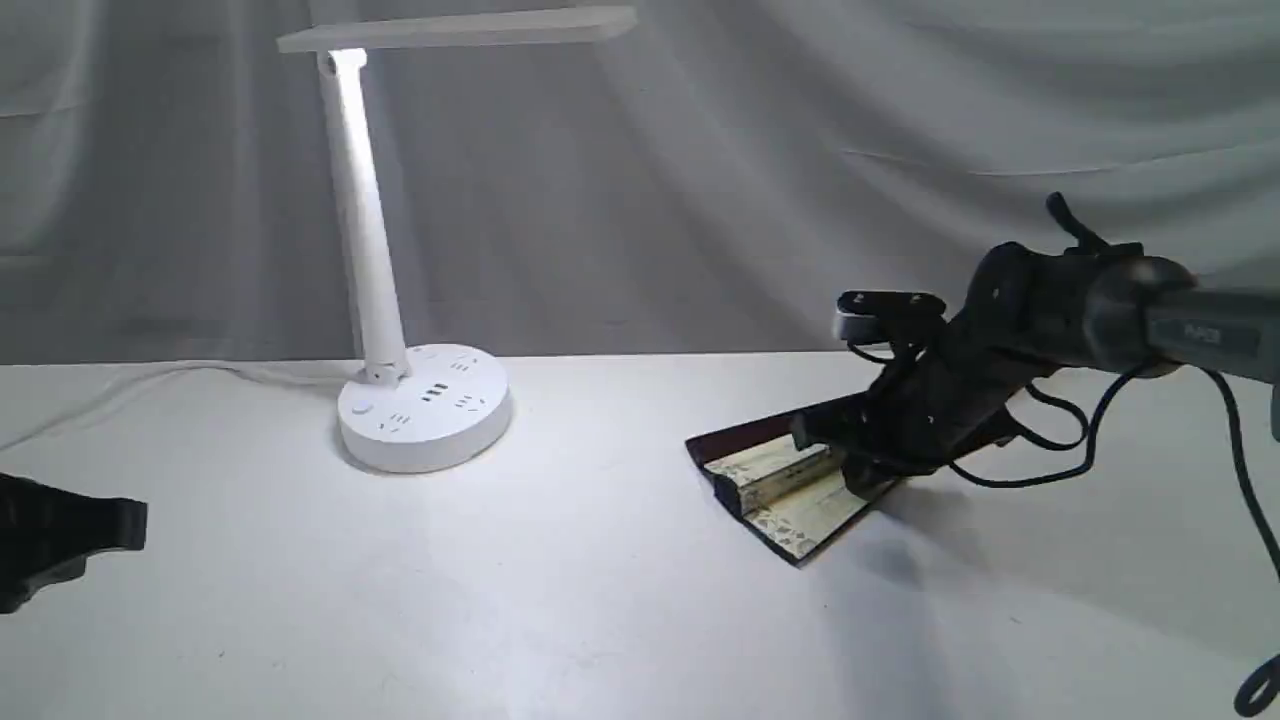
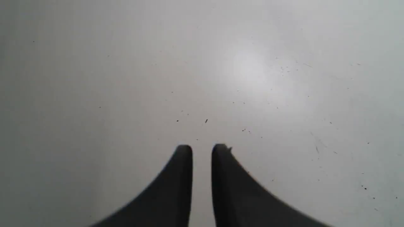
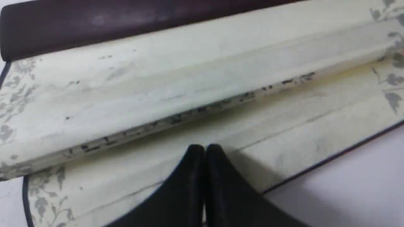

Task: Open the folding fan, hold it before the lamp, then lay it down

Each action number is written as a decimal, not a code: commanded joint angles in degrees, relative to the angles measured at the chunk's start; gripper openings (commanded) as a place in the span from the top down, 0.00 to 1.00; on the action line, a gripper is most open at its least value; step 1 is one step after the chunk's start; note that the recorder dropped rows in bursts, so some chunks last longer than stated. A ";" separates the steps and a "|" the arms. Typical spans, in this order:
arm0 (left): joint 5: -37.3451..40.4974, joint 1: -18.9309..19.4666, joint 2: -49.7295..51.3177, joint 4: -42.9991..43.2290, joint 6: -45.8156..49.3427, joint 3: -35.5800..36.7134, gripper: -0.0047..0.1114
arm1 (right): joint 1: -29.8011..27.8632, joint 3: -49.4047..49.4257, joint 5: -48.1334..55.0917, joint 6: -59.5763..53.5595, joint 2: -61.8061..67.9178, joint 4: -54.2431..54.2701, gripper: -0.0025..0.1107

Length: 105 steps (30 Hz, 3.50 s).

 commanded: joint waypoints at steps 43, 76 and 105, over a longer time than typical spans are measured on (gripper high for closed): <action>0.25 0.13 0.01 -0.57 -0.04 -0.37 0.86 | 1.12 -15.99 17.94 -6.40 -2.52 -4.06 0.40; 0.25 0.13 0.01 -0.57 -0.04 -0.37 0.86 | 2.87 -16.90 11.86 -56.40 8.53 3.90 0.43; 0.28 0.13 0.01 -2.10 -0.04 -0.37 0.86 | 2.65 -17.27 13.74 9.30 7.77 3.20 0.43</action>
